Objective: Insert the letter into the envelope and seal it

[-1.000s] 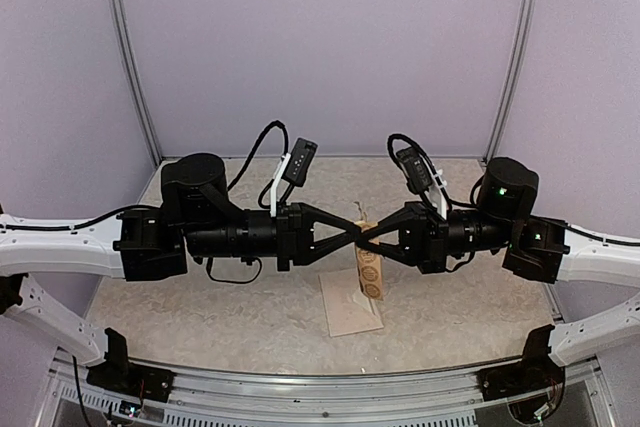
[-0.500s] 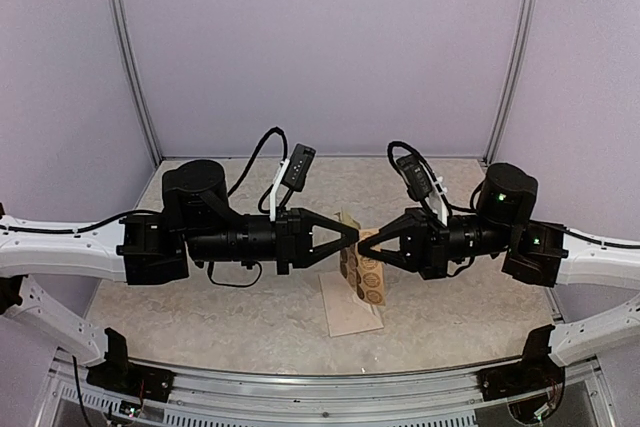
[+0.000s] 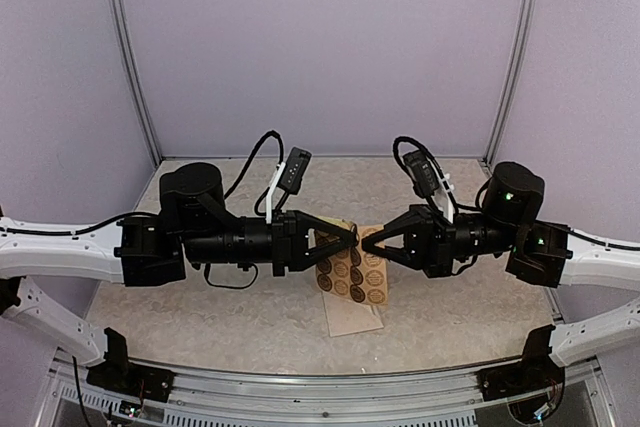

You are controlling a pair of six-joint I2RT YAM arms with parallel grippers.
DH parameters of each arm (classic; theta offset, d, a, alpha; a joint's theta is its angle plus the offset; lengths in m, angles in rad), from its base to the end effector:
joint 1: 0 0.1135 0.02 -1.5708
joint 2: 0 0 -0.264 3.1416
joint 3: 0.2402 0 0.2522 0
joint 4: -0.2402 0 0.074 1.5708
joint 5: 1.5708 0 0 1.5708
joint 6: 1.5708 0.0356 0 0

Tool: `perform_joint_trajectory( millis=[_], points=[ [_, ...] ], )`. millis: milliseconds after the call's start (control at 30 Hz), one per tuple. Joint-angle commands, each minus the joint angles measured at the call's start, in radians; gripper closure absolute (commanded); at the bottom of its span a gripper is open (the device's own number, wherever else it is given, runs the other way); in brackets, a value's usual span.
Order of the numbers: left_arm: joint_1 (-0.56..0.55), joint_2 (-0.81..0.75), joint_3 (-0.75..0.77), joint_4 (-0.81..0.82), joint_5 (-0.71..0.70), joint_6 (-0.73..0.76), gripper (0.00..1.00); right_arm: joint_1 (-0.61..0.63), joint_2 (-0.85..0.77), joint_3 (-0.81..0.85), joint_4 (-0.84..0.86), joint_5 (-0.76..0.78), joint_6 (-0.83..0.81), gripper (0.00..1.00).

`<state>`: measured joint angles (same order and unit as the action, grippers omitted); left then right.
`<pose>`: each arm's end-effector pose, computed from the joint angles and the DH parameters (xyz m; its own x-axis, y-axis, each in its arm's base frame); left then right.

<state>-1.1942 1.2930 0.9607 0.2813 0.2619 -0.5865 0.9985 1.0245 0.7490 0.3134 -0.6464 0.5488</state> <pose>0.1043 -0.2889 0.3387 -0.5654 -0.0240 -0.8245 0.8169 0.1218 -0.5637 0.1105 0.2110 0.3341 -0.5026 -0.0112 -0.8644 -0.8613 -0.0795 0.5018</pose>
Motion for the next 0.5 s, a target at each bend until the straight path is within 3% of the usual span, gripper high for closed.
perform_joint_trajectory(
  millis=[0, 467],
  points=[
    [0.006, -0.019, -0.012, -0.011, -0.005, -0.001, 0.89, -0.003, -0.015, 0.000, 0.041, 0.005, 0.003, 1.00],
    [0.005, -0.051, -0.006, 0.000, -0.024, 0.008, 0.75, -0.003, 0.011, 0.018, -0.019, 0.054, -0.013, 1.00]
  ],
)
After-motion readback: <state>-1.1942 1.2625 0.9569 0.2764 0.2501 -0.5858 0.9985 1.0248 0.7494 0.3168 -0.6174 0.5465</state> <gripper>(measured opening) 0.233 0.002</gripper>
